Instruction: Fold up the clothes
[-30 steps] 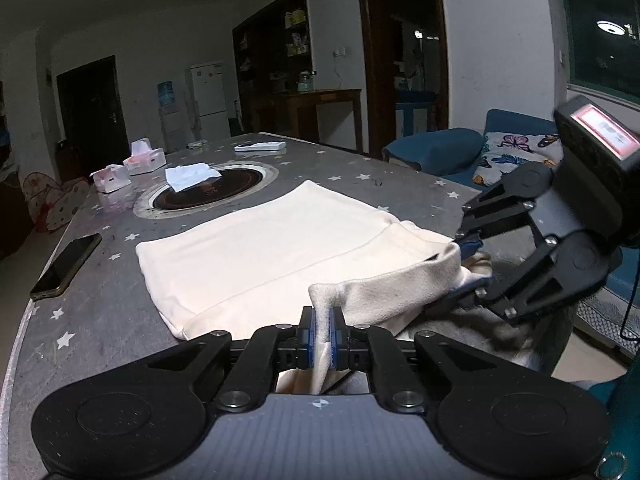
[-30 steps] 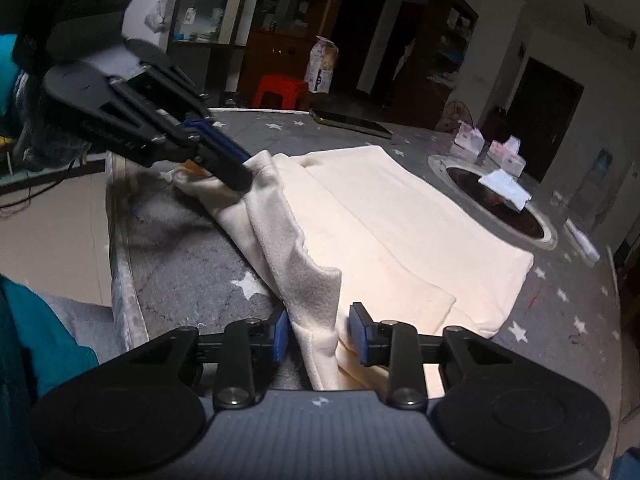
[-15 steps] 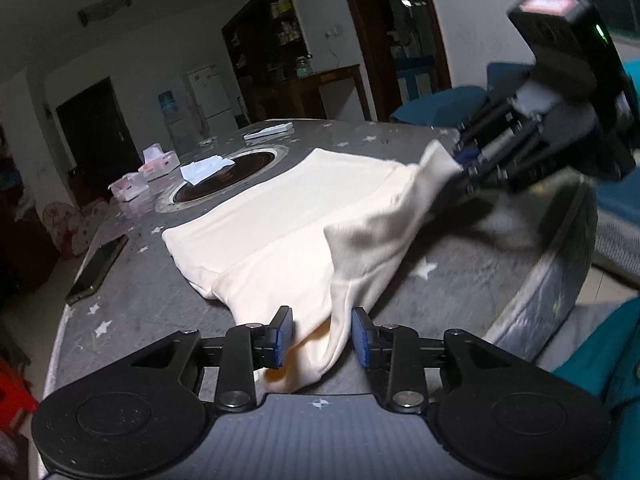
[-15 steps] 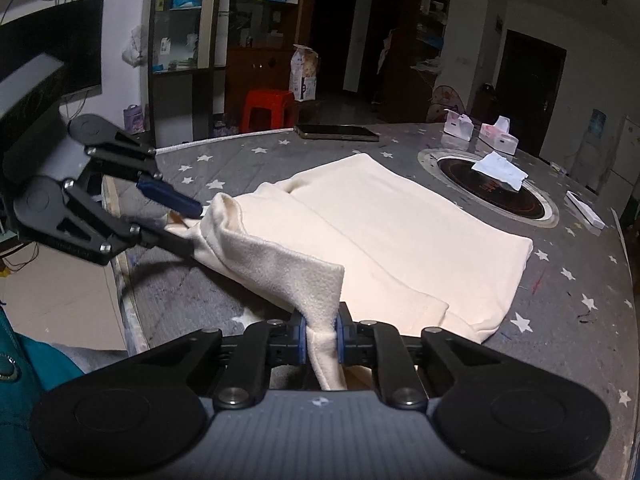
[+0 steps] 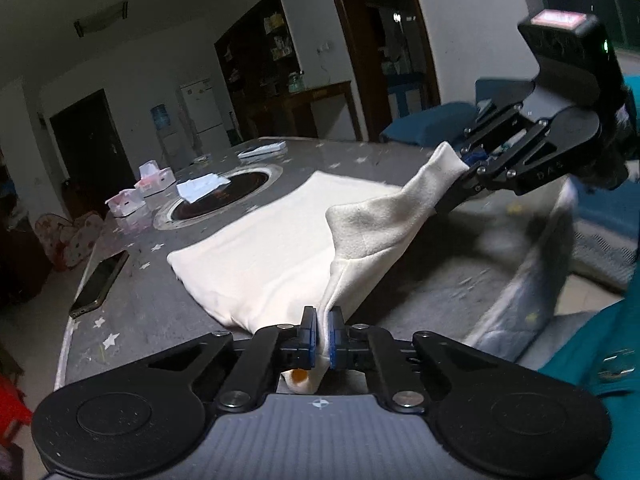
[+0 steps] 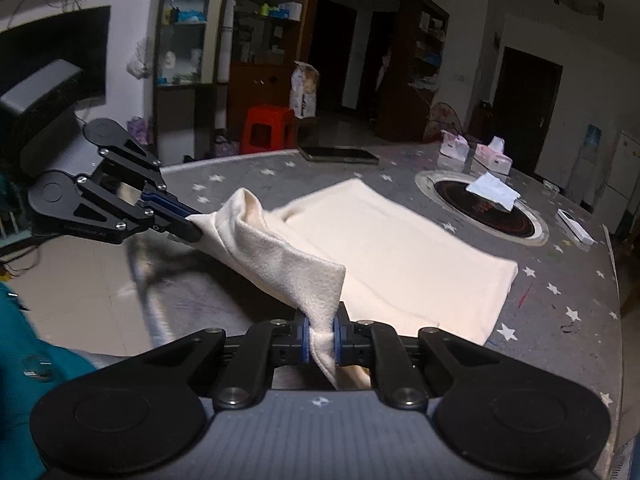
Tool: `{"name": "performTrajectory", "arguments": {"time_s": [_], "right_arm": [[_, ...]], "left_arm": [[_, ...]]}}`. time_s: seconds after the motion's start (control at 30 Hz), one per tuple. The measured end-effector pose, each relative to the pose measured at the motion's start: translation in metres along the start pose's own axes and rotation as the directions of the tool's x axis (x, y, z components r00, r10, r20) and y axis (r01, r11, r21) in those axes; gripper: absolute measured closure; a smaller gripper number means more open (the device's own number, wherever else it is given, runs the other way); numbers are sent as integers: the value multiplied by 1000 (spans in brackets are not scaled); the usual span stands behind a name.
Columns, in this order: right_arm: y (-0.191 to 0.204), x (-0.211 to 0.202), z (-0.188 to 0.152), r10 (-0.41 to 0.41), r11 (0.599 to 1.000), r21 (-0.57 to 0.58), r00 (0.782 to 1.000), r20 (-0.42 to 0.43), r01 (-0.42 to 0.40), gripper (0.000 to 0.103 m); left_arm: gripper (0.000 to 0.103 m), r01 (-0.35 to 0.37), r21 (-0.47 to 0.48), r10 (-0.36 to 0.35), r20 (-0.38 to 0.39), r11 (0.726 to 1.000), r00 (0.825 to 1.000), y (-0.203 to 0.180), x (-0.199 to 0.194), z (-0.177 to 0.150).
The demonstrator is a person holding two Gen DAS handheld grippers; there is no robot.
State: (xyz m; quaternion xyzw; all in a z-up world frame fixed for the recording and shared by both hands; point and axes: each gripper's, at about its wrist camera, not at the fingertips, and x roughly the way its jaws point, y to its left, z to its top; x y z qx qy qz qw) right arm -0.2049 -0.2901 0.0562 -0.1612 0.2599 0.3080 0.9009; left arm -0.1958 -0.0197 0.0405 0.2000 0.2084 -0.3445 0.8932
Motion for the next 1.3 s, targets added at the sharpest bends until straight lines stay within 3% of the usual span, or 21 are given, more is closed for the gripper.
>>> {"name": "performTrajectory", "arguments": {"time_s": [0.23,0.47,0.67,0.97,1.17,1.3], "right_arm": [[20,-53,10,53,999,-13,998,-21,-53,94],[1,-56,37,26,1000,-12,1000,-6,-26,94],[-39,-17,51,-10,1000,12,1000,-12,10,95],[-103,62,65,-64,995,68,997,-50,67,95],[-121,119,42,-118,977,165,986,-117,136,91],[-123,132,29,-149,964,202,979,-137,175,85]], "left_arm": [[97,69,-13,-68,32,998,997,-13,-49,12],[97,29,-48,-27,45,998,999,10,-30,36],[98,7,-63,-4,37,998,999,45,17,56],[98,-48,-65,45,-42,997,998,83,105,66],[97,-96,-129,83,-106,987,991,99,157,55],[90,-137,-188,113,-132,972,985,106,171,50]]}}
